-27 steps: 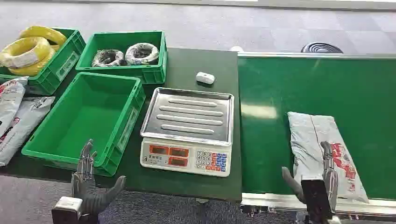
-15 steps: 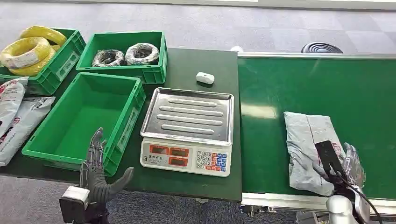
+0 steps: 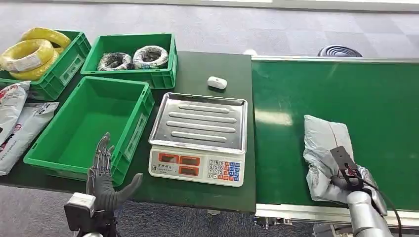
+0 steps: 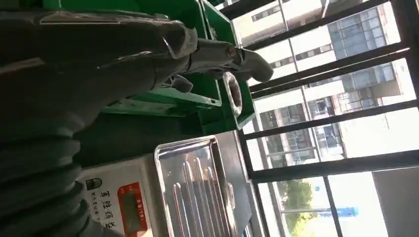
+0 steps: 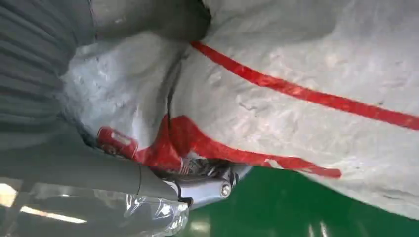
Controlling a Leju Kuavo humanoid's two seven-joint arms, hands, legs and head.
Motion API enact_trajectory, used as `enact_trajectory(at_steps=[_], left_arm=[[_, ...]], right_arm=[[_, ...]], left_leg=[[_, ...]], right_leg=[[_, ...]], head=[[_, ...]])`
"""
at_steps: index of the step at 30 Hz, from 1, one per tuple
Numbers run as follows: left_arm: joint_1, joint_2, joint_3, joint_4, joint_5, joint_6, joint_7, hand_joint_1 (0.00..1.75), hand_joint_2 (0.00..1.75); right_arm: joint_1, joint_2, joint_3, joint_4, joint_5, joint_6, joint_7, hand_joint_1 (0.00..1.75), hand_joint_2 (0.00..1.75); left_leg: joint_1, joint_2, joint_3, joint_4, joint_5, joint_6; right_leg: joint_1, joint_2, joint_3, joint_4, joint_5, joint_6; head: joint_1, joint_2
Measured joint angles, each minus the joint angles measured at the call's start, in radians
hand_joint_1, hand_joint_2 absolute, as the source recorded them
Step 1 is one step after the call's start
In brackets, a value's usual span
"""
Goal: Moved the parcel from conveyor to table for the left to box.
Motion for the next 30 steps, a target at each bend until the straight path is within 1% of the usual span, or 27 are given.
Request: enact_trajectory(at_steps=[4,9,12,15,17,19,23,25,27,30], left_arm=[[0.002,0.002,0.000,0.000,0.003,0.016,-0.002,0.00,1.75],[0.002,0.005,-0.001,0.000,0.015,0.038,-0.012,0.00,1.75],[-0.001,0.007,-0.003,0.002,0.025,0.040,-0.024,0.00,1.75],[-0.018,0.008,-0.010,0.010,0.033,0.041,-0.037,0.00,1.75],[-0.035,0.009,-0.013,0.019,0.034,0.041,-0.042,0.00,1.75],[-0.055,0.009,-0.017,0.027,0.033,0.041,-0.045,0.00,1.75],[-0.093,0.009,-0.021,0.036,0.021,0.035,-0.047,0.00,1.75],[-0.110,0.009,-0.022,0.038,0.003,0.030,-0.047,0.00,1.75],[-0.129,0.009,-0.024,0.039,-0.010,0.027,-0.047,0.00,1.75],[-0.154,0.009,-0.025,0.042,-0.022,0.027,-0.047,0.00,1.75]], right_arm=[[-0.015,0.002,0.000,0.008,-0.029,-0.056,-0.068,1.75,1.75],[-0.035,0.011,0.000,-0.040,-0.124,-0.133,-0.199,1.75,1.75],[-0.038,0.034,-0.006,-0.127,-0.323,-0.124,-0.334,1.75,1.75],[-0.035,0.073,-0.006,-0.247,-0.580,-0.108,-0.450,1.75,1.75],[-0.036,0.098,-0.005,-0.318,-0.683,-0.118,-0.501,1.75,1.75],[-0.041,0.130,0.009,-0.383,-0.746,-0.141,-0.547,1.75,1.75],[-0.069,0.183,0.064,-0.480,-0.793,-0.188,-0.573,1.75,1.75],[-0.097,0.224,0.110,-0.528,-0.789,-0.204,-0.576,1.75,1.75],[-0.135,0.259,0.164,-0.564,-0.766,-0.210,-0.554,1.75,1.75],[-0.190,0.293,0.263,-0.592,-0.700,-0.180,-0.506,1.75,1.75]], left_leg=[[-0.001,0.000,0.000,0.000,0.001,0.001],[-0.001,-0.001,-0.001,0.000,0.001,0.001],[0.000,-0.001,-0.002,0.000,0.001,0.001],[0.000,-0.001,-0.003,0.000,0.001,0.001],[0.000,-0.001,-0.004,0.000,0.001,0.001],[0.000,-0.001,-0.004,0.000,0.001,0.001],[0.000,-0.001,-0.004,0.000,0.001,0.001],[0.000,0.000,-0.004,0.000,0.002,0.000],[0.000,0.001,-0.003,0.000,0.002,0.000],[0.000,0.000,-0.003,0.000,0.002,0.000]], right_leg=[[-0.001,0.000,0.000,0.000,0.001,0.001],[0.000,0.000,-0.001,0.001,0.001,0.001],[0.000,0.000,-0.002,0.001,0.001,0.001],[0.000,-0.001,-0.004,0.001,0.001,0.001],[0.000,-0.001,-0.003,0.001,0.001,0.001],[0.000,0.000,-0.004,0.001,0.001,0.001],[0.000,0.000,-0.004,0.001,0.001,0.001],[0.000,0.000,-0.004,0.002,0.002,0.000],[0.000,0.001,-0.005,0.002,0.002,0.000],[0.000,0.001,-0.005,0.002,0.001,0.000]], head=[[0.000,0.000],[-0.001,0.000],[-0.001,0.000],[-0.001,0.000],[0.000,0.000],[-0.001,0.000],[0.000,0.000],[-0.001,0.000],[0.000,0.000],[-0.001,0.000]])
